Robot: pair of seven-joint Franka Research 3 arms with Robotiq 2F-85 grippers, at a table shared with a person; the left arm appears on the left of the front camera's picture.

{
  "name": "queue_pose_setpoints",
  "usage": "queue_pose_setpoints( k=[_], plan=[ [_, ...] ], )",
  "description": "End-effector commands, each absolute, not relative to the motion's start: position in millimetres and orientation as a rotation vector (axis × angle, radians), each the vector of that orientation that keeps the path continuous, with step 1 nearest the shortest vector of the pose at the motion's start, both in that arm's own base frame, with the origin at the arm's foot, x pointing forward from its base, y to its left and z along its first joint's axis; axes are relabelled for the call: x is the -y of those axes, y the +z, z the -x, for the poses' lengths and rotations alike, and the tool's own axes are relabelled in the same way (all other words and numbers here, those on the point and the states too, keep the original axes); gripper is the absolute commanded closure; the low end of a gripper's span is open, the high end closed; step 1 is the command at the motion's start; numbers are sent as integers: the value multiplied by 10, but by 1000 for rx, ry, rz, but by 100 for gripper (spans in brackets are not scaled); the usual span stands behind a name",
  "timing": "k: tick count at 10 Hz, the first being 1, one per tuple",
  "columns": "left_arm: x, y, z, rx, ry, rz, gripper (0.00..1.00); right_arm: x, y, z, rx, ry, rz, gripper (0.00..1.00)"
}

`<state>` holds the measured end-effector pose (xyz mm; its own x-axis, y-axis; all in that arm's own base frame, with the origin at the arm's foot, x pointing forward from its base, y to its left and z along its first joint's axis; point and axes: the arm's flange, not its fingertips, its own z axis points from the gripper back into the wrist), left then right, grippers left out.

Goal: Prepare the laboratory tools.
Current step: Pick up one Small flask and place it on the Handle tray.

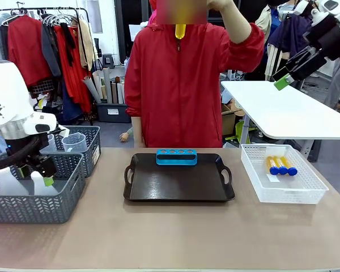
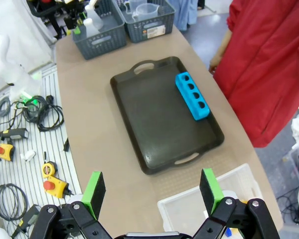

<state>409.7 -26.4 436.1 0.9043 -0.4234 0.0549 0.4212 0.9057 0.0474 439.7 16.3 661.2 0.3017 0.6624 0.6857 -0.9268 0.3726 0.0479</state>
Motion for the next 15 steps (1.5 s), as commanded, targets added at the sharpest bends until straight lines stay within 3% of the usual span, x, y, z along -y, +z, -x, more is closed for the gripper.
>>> queue_pose_setpoints(
  k=[1,8,13,15],
  plan=[
    [138,4317,-4174,95,-346,-51,0,-171,6625,-4379,637,1121,-490,0],
    [186,4188,-4286,86,-308,-57,0,-171,6625,-4379,637,1121,-490,0],
    [143,4228,-4289,117,-321,-97,98,-171,6625,-4379,637,1121,-490,0],
    [143,4235,-4291,121,-316,-100,100,-171,6625,-4379,637,1121,-490,0]
  ],
)
